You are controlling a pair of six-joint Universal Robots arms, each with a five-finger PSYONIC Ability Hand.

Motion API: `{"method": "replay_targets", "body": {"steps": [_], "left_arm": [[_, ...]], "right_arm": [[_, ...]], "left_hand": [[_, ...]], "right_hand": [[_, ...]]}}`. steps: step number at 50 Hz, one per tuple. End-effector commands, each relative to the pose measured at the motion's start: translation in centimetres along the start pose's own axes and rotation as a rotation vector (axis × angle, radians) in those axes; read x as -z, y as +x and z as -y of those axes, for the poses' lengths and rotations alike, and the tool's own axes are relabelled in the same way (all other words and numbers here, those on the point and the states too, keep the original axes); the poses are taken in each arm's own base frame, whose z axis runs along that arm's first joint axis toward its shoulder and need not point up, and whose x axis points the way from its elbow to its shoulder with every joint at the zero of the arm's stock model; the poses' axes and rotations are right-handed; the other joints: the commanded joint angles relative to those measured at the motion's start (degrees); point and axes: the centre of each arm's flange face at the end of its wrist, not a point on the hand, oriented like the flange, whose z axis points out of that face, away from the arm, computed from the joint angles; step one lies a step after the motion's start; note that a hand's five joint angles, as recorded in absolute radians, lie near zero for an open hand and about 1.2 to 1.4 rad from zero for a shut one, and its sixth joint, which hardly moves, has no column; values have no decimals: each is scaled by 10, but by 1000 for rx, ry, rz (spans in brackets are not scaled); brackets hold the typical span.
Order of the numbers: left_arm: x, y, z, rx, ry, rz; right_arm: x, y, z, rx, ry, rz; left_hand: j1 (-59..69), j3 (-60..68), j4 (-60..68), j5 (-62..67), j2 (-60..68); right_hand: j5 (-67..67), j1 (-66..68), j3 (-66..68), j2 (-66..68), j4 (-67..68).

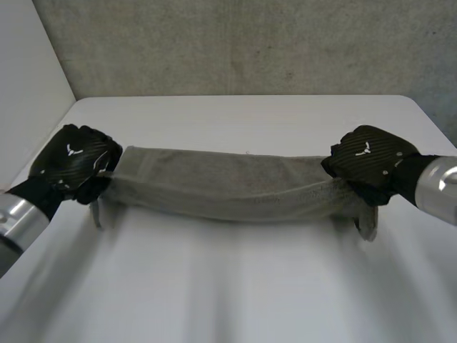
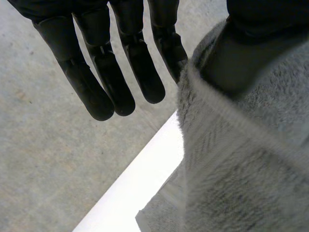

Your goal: Fold the towel.

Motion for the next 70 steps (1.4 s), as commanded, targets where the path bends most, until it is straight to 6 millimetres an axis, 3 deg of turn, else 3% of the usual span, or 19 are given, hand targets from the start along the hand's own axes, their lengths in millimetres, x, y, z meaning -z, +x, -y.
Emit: {"method": "replay_targets", "body": {"steps": [1, 3, 4, 6, 14, 22, 33, 34, 35, 36, 37, 38, 39, 41, 47, 49, 55, 65, 70], "left_arm": [[-59, -3, -38, -8, -5, 0], [-89, -13, -52, -27, -19, 44], [-89, -13, -52, -27, -19, 44], [-112, -22, -63, -28, -34, 70], [-159, -12, -75, -43, 13, 33], [-183, -16, -97, -48, 20, 41], [-192, -9, -121, -43, 8, 37], [-192, -9, -121, -42, 8, 37], [-191, -9, -122, -40, 3, 38], [-191, -9, -122, -40, -1, 43], [-191, -9, -122, -39, -1, 43], [-191, -10, -121, -39, -1, 50], [-191, -10, -121, -39, -1, 50], [-192, -10, -116, -41, 0, 67], [-194, -23, -95, -34, 32, 110], [-194, -34, -75, 15, 69, 125], [-191, -48, -51, 166, 114, 125], [-179, -72, -68, 214, 13, 155], [-178, -71, -71, 237, -22, 129]], "right_arm": [[-81, 15, -41, 153, -141, -16], [-96, 17, -45, 175, -164, -39], [-96, 17, -45, 175, -164, -40], [-121, 27, -44, 216, -132, -109], [-160, 39, -38, 296, 5, -271], [-192, 33, -47, 357, 101, -378], [-222, 16, -73, 355, 125, -344], [-222, 16, -73, 355, 125, -344], [-224, 13, -76, 352, 121, -336], [-225, 13, -79, 348, 116, -333], [-225, 13, -79, 348, 116, -333], [-225, 14, -80, 340, 109, -338], [-225, 14, -80, 340, 109, -338], [-223, 20, -79, 317, 114, -352], [-215, 42, -64, 215, 171, -393], [-202, 61, -49, 102, 227, -401], [-183, 85, -40, -41, 253, -306], [-167, 100, -71, -152, 91, -196], [-176, 94, -74, -95, 173, -145]], "left_hand": [[22, 7, 21, 16, 20], [22, 7, 21, 16, 20], [22, 7, 21, 16, 20], [22, 7, 21, 16, 20], [22, 7, 21, 16, 20], [22, 7, 21, 16, 20], [22, 7, 21, 16, 20], [22, 7, 21, 16, 20], [22, 7, 21, 16, 20], [-71, -86, -72, -77, -73], [-72, -87, -73, -78, -74], [-315, -330, -316, -321, -317], [-317, -332, -318, -324, -320], [-676, -691, -677, -682, -678], [-671, -686, -672, -677, -673], [-671, -686, -672, -677, -673], [-652, -667, -653, -659, -655], [-630, -645, -631, -637, -633], [-602, -617, -603, -608, -604]], "right_hand": [[23, 38, 30, 35, 31], [23, 38, 30, 35, 31], [23, 38, 30, 35, 31], [23, 38, 30, 35, 31], [23, 38, 30, 35, 31], [23, 38, 30, 35, 31], [7, 22, 14, 19, 15], [7, 22, 14, 19, 15], [-83, -68, -76, -71, -75], [-279, -264, -271, -267, -271], [-281, -266, -273, -269, -272], [-579, -564, -572, -567, -571], [-582, -567, -575, -570, -574], [-677, -662, -670, -665, -669], [-677, -662, -670, -665, -669], [-677, -662, -670, -665, -669], [-677, -662, -670, -665, -669], [-677, -662, -670, -665, -669], [-677, -662, -670, -665, -669]]}}
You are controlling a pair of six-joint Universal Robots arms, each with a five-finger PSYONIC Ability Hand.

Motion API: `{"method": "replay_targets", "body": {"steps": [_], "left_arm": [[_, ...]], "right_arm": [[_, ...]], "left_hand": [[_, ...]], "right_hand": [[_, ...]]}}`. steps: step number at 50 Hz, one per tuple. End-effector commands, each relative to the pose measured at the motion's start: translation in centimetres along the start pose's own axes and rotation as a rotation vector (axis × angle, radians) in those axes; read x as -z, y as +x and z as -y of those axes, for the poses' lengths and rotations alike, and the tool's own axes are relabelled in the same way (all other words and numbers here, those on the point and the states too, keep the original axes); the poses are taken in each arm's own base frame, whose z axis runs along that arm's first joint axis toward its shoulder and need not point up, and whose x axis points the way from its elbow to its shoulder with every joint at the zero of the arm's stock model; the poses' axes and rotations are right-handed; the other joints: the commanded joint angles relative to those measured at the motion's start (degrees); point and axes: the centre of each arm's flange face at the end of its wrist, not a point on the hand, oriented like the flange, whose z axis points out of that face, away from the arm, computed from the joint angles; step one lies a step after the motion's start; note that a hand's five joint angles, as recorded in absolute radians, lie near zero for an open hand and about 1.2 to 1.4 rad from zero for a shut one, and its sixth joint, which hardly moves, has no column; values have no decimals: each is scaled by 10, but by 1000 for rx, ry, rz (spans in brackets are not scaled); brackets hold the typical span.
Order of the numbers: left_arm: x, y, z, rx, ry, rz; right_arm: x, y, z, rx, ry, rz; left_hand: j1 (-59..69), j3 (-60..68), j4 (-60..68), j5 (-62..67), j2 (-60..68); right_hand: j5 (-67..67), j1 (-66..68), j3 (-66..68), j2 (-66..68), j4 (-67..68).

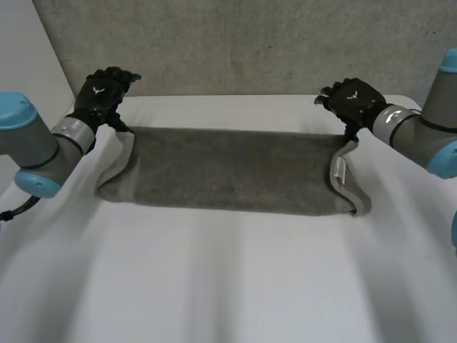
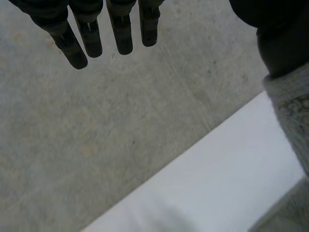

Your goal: Fold the towel.

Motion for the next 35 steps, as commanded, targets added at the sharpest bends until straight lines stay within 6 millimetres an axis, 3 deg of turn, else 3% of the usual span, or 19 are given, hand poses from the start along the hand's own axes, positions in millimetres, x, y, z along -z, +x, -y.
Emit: {"method": "replay_targets", "body": {"steps": [1, 7, 12, 16, 26, 29, 31, 35], "left_arm": [[4, -5, -9, 17, -70, -12], [4, -4, -17, -33, -76, -15], [3, -3, -31, -157, -96, -23], [3, -1, -39, -184, -111, -23], [2, 0, -37, -84, -113, -35], [-1, -3, -30, -31, -95, -26], [-1, -4, -28, -4, -94, -26], [-2, -5, -22, 57, -88, -29]], "right_arm": [[-7, -5, -13, 83, 76, 74], [-14, -10, -24, 288, 110, 62], [-20, -18, -38, 586, 126, 50], [-22, -21, -40, 665, 139, 36], [-19, -39, -40, 560, 191, 120], [-17, -34, -30, 498, 192, 110], [-13, -22, -17, 350, 189, 89], [-13, -10, -10, 177, 174, 49]], "left_hand": [[56, 63, 59, 60, 57], [83, 90, 86, 88, 84], [85, 92, 87, 89, 86], [71, 78, 74, 76, 73], [61, 68, 64, 66, 63], [70, 77, 72, 74, 71], [73, 80, 76, 78, 74], [73, 80, 76, 78, 74]], "right_hand": [[-37, -32, -38, -38, -43], [-37, -32, -38, -38, -43], [-37, -32, -38, -38, -43], [-37, -32, -38, -38, -43], [-37, -32, -38, -38, -43], [-37, -32, -38, -38, -43], [-37, -32, -38, -38, -43], [-37, -32, -38, -38, -43]]}}
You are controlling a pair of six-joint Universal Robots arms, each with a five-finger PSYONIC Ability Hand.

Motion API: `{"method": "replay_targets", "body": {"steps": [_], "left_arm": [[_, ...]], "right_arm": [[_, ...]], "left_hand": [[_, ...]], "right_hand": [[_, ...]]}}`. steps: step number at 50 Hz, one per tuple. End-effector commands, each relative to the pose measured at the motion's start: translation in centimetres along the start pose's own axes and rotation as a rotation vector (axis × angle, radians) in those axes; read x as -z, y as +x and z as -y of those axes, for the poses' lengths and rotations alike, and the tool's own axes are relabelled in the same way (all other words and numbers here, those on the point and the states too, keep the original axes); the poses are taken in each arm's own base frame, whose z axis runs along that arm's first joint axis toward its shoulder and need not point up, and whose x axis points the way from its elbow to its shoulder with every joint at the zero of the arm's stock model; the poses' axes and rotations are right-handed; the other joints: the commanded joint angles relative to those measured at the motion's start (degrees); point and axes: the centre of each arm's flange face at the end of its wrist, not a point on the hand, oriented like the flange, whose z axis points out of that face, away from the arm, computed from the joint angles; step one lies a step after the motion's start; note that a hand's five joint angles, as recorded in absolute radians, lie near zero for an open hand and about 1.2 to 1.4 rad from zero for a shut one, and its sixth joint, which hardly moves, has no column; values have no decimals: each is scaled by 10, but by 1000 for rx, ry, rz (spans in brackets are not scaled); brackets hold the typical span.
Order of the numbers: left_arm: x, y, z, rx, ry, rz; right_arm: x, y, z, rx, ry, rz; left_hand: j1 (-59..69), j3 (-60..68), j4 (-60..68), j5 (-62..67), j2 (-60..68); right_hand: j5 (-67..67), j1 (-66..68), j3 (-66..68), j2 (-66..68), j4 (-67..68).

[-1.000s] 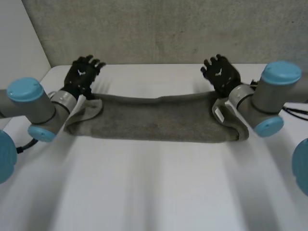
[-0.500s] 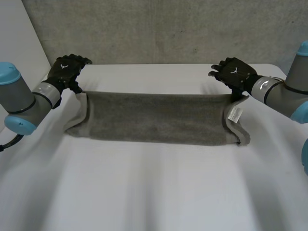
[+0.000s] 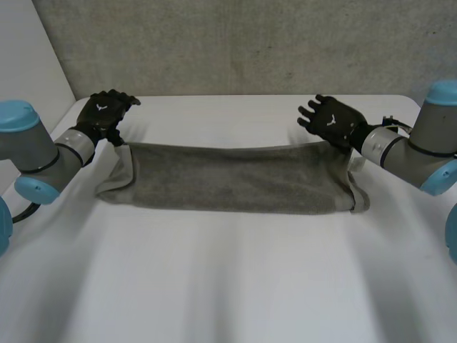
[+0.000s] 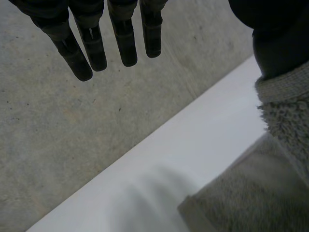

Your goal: Fold the towel.

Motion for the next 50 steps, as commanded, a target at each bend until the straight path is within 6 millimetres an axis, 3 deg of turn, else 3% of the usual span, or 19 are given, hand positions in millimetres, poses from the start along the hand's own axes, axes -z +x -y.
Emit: {"method": "replay_targets", "body": {"steps": [1, 7, 9, 12, 18, 22, 26, 29, 31, 38, 43, 46, 50], "left_arm": [[-2, -3, 11, 101, 16, -5], [-3, -4, 10, 104, 9, 0], [-5, -6, 9, 94, 11, 13], [-7, -7, 3, 84, 5, 29], [-6, -11, 2, 85, -26, 68], [-10, -16, 5, 46, -1, 97], [-18, -20, 2, -64, 54, 125], [-23, -17, -13, -194, 72, 129], [-26, -12, -33, -297, 55, 127], [-26, -5, -53, -351, 10, 99], [-23, 2, -46, -329, 11, 37], [-18, 3, -23, -193, 14, -8], [-17, 2, -9, -50, 29, -17]], "right_arm": [[4, 34, 4, -356, -62, -127], [11, 49, -17, -336, -301, -292], [13, 51, -25, -171, -394, -315], [13, 51, -26, -11, -421, -295], [14, 51, -24, -72, -400, -297], [19, 59, -12, -245, -358, -326], [26, 53, 2, -347, -338, -281], [32, 42, 20, -397, -311, -224], [37, 27, 37, -418, -285, -152], [50, 15, 55, -435, -278, -98], [57, 14, 66, -438, -272, -86], [60, 10, 78, -454, -270, -74], [61, 1, 86, -476, -267, -53]], "left_hand": [[4, 5, 2, 7, 4], [4, 5, 2, 7, 4], [5, 7, 4, 9, 5], [5, 7, 4, 9, 5], [-12, -10, -13, -8, -11], [-13, -12, -15, -10, -13], [-27, -25, -28, -23, -27], [-45, -44, -47, -41, -45], [-45, -44, -47, -41, -45], [-42, -40, -43, -38, -42], [-42, -40, -43, -38, -42], [-42, -40, -43, -38, -42], [-42, -40, -43, -38, -42]], "right_hand": [[-37, -32, -38, -38, -43], [-37, -32, -38, -38, -43], [-37, -32, -38, -38, -43], [-37, -32, -38, -38, -43], [-37, -32, -38, -38, -43], [-37, -32, -38, -38, -43], [-37, -32, -38, -38, -43], [-37, -32, -38, -38, -43], [-37, -32, -38, -38, -43], [-37, -32, -38, -38, -43], [-37, -32, -38, -38, -43], [-37, -32, -38, -38, -43], [-37, -32, -38, -38, -43]]}}
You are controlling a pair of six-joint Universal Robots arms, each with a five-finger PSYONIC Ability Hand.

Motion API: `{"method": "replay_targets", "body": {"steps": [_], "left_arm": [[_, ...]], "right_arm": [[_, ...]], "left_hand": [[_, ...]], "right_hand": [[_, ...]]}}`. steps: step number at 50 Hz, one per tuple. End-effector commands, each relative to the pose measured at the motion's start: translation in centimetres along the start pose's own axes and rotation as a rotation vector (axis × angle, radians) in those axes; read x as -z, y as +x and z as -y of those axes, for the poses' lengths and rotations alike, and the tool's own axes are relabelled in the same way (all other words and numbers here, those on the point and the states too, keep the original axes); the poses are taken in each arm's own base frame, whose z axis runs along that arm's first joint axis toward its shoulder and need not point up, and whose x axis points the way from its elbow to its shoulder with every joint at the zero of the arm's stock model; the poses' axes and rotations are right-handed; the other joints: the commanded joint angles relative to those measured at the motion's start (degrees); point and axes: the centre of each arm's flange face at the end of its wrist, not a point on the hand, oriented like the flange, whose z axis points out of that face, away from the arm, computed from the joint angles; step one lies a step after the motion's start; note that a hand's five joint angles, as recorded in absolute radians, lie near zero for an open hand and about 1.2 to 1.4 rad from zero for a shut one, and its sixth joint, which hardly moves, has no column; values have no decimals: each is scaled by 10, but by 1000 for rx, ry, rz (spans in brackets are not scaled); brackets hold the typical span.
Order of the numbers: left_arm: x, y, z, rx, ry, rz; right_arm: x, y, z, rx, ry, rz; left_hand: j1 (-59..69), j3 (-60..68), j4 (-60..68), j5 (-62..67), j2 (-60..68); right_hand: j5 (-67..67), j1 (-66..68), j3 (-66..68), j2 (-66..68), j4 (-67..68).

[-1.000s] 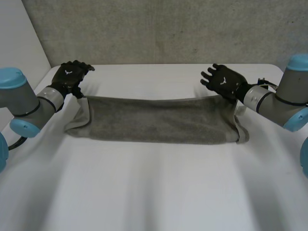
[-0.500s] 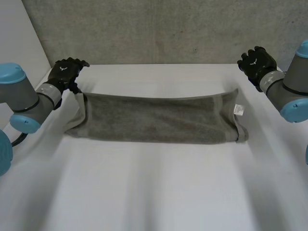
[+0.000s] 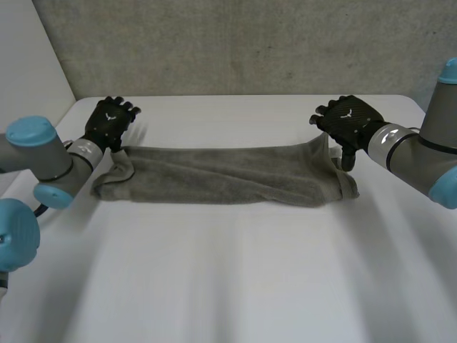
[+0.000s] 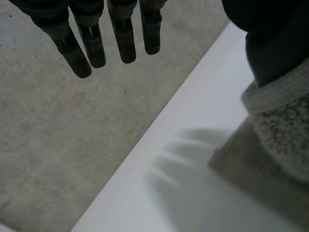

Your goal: Fold the towel.

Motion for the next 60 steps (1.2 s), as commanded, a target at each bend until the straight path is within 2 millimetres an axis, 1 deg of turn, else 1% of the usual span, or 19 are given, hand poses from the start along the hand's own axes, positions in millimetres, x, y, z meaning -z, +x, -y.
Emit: {"method": "replay_targets", "body": {"steps": [1, 5, 6, 7, 9, 11, 16, 18, 21, 22, 24, 26, 29, 30, 32, 39, 46, 51, 60], "left_arm": [[5, -10, 33, 287, 30, -38], [7, -11, 44, 440, 49, -74], [7, -9, 47, 529, 49, -106], [7, -9, 47, 530, 49, -106], [8, -5, 50, 591, 45, -125], [9, 7, 54, 681, 34, -145], [12, 22, 61, 761, 13, -174], [15, 30, 66, 760, 2, -193], [36, 42, 73, 710, -65, -218], [36, 42, 73, 710, -66, -218], [60, 49, 72, 570, -108, -232], [60, 49, 72, 569, -108, -232], [78, 50, 61, 316, -137, -188], [78, 50, 61, 316, -138, -188], [80, 46, 50, 207, -168, -132], [72, 25, 33, 118, -202, 4], [62, 6, 15, 106, -217, 85], [61, -1, -1, 101, -257, 134], [66, -13, -5, 111, -283, 166]], "right_arm": [[6, -20, 6, -39, -8, 41], [7, -27, 4, -97, -28, 54], [8, -32, 2, -136, -41, 61], [8, -32, 2, -136, -41, 61], [11, -45, -6, -191, -81, 81], [13, -56, -11, -197, -104, 101], [17, -70, -19, -211, -121, 121], [17, -72, -21, -212, -123, 116], [17, -72, -25, -206, -124, 85], [17, -71, -29, -201, -126, 59], [16, -69, -32, -195, -126, 24], [16, -69, -34, -191, -129, 5], [13, -70, -40, -180, -145, -13], [13, -70, -40, -180, -145, -13], [11, -70, -46, -176, -160, -20], [4, -68, -57, -175, -185, -32], [0, -33, -87, -122, -252, -117], [-1, -19, -101, -63, -289, -141], [0, -9, -107, -54, -303, -165]], "left_hand": [[-24, -20, -27, -3, -21], [-25, -21, -28, -4, -23], [-25, -21, -28, -4, -23], [-25, -21, -28, -4, -23], [-24, -20, -27, -3, -21], [-25, -21, -28, -4, -23], [-27, -23, -30, -6, -25], [-27, -23, -30, -6, -25], [-19, -15, -22, 3, -16], [-19, -15, -22, 3, -16], [-19, -15, -22, 3, -16], [-19, -15, -22, 3, -16], [-19, -15, -22, 3, -16], [-19, -15, -22, 3, -16], [-20, -16, -23, 1, -18], [-24, -20, -27, -3, -21], [-22, -18, -25, -1, -20], [-20, -16, -23, 1, -18], [-22, -18, -25, -1, -20]], "right_hand": [[-36, -30, -38, -38, -43], [-36, -30, -38, -38, -43], [-36, -30, -38, -38, -43], [-36, -30, -38, -38, -43], [-36, -30, -38, -38, -43], [-36, -30, -38, -38, -43], [-36, -30, -38, -38, -43], [-36, -30, -38, -38, -43], [-36, -30, -38, -38, -43], [-36, -30, -38, -38, -43], [-36, -30, -38, -38, -43], [-36, -30, -38, -38, -43], [-36, -30, -38, -38, -43], [-36, -30, -38, -38, -43], [-36, -30, -38, -38, -43], [-36, -30, -38, -38, -43], [-36, -30, -38, -38, -43], [-36, -29, -37, -37, -42], [-36, -29, -37, -37, -42]]}}
